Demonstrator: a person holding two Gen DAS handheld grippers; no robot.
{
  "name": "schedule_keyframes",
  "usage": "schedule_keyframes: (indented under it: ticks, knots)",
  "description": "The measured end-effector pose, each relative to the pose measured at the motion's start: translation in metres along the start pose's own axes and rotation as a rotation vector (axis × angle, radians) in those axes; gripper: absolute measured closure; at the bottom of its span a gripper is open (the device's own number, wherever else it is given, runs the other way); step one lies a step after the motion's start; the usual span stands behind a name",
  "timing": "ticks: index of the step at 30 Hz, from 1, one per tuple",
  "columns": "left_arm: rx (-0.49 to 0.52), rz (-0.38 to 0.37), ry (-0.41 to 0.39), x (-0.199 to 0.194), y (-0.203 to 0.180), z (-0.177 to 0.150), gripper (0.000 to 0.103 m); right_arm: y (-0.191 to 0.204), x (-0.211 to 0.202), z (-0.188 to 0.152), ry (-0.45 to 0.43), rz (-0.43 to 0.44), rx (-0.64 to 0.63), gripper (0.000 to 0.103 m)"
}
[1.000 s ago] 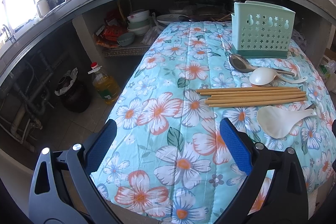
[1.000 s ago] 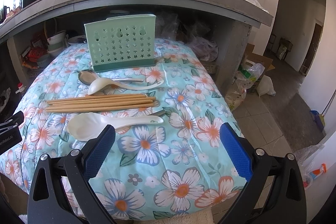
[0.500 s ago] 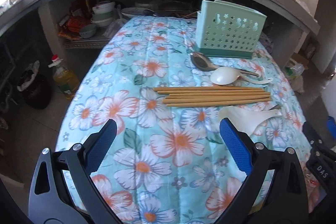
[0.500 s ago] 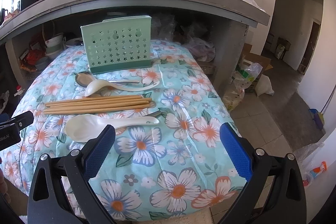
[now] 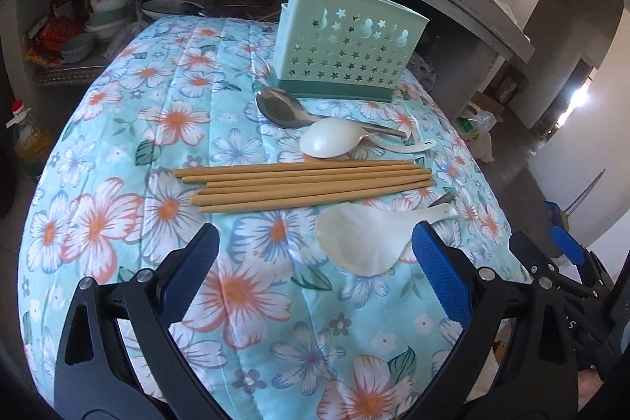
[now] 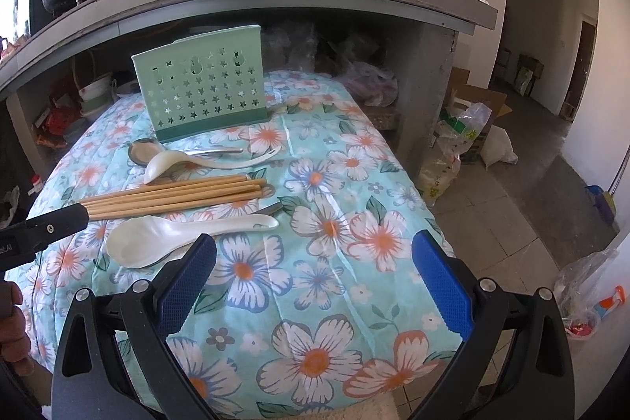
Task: Organize utensils
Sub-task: 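Grasp the white rice paddle with the left tool while the right tool grasps a white spoon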
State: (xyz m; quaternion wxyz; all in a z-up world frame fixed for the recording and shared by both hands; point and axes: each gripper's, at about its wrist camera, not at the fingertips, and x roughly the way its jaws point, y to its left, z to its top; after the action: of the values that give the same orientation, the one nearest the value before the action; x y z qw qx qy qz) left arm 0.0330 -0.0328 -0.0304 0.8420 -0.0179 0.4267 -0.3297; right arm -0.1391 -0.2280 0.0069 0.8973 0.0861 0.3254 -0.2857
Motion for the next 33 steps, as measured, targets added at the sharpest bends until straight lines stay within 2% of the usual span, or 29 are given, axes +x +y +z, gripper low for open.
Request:
schedule_keyframes:
  ticks: [9,15,17,19,23,25,29,33]
  knots:
    - [0.068,-0.025,0.071,0.024,-0.01,-0.004,0.009,-0.008,0.012,-0.004,0.014,0.094,0.039,0.006]
    - [0.053,-0.086,0.116,0.036,-0.012,-0.004,0.043,-0.012,0.021,-0.005,0.035,0.12,0.062,0.006]
    - [0.027,-0.101,0.133,0.042,-0.008,-0.005,0.049,-0.015,0.023,-0.005,0.043,0.128,0.075,0.006]
    - [0.0,-0.1,0.151,0.05,-0.004,-0.006,0.06,-0.018,0.026,-0.006,0.052,0.135,0.084,0.006]
    - [-0.027,-0.084,0.148,0.058,0.001,-0.007,0.072,-0.023,0.03,-0.009,0.063,0.147,0.095,0.006]
    - [-0.033,-0.076,0.144,0.06,0.002,-0.007,0.082,-0.026,0.03,-0.01,0.06,0.156,0.101,0.006]
    - [-0.086,-0.09,0.133,0.057,0.007,-0.005,0.089,-0.031,0.028,-0.008,0.038,0.166,0.104,0.007]
    - [-0.121,-0.123,0.117,0.042,0.014,-0.003,0.095,-0.035,0.022,0.005,-0.02,0.163,0.076,0.018]
